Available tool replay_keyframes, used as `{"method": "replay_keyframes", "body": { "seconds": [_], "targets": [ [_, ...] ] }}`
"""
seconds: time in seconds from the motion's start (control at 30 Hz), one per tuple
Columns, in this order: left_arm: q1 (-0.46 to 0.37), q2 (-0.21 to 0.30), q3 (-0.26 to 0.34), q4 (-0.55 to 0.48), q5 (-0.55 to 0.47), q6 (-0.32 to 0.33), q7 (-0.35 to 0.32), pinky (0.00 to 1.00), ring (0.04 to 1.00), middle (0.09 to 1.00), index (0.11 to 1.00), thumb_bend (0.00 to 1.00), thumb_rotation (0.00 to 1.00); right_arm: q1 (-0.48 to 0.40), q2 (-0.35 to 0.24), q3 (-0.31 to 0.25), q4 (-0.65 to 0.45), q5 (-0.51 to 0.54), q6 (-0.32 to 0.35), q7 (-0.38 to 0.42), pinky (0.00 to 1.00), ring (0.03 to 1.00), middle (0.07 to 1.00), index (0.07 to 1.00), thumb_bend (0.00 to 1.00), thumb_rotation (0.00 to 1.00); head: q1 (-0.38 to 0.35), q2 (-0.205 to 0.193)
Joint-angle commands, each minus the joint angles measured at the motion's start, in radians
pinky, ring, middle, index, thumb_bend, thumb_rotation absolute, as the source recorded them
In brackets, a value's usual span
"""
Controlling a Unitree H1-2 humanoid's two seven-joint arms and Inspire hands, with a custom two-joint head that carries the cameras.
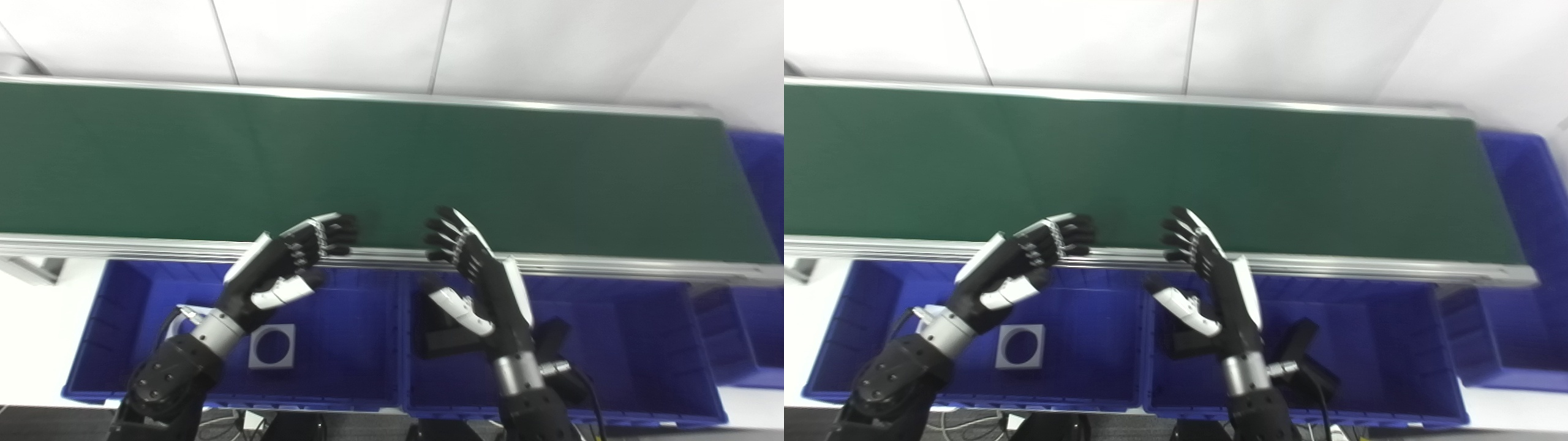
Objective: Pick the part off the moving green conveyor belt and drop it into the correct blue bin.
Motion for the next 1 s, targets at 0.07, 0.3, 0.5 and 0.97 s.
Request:
{"method": "replay_keyframes", "body": {
  "seconds": [0.07, 0.3, 0.5, 0.97],
  "targets": [
    [-0.026, 0.021, 0.021, 0.019, -0.039, -0.052, -0.026, 0.80, 0.828, 0.831, 0.831, 0.84, 0.60, -0.012, 0.029, 0.009, -0.005, -0.005, 0.007, -0.017, 0.69, 0.783, 0.830, 0.886, 0.71, 0.60, -0.004, -0.003],
    [-0.021, 0.018, 0.025, 0.017, -0.032, -0.053, -0.024, 0.79, 0.817, 0.821, 0.826, 0.83, 0.58, -0.009, 0.022, 0.011, -0.002, 0.003, 0.000, -0.020, 0.70, 0.786, 0.835, 0.890, 0.72, 0.60, 0.067, -0.010],
    [-0.001, 0.000, 0.018, -0.005, -0.008, -0.053, -0.002, 0.79, 0.823, 0.827, 0.833, 0.84, 0.58, 0.005, 0.004, 0.006, -0.009, 0.011, -0.016, -0.019, 0.69, 0.777, 0.824, 0.886, 0.71, 0.60, 0.129, -0.037],
    [0.035, -0.032, -0.019, -0.033, 0.035, -0.063, 0.014, 0.83, 0.875, 0.888, 0.884, 0.87, 0.56, 0.102, -0.028, -0.003, -0.077, -0.057, -0.030, -0.050, 0.68, 0.760, 0.812, 0.872, 0.69, 0.62, 0.232, -0.087]
  ]
}}
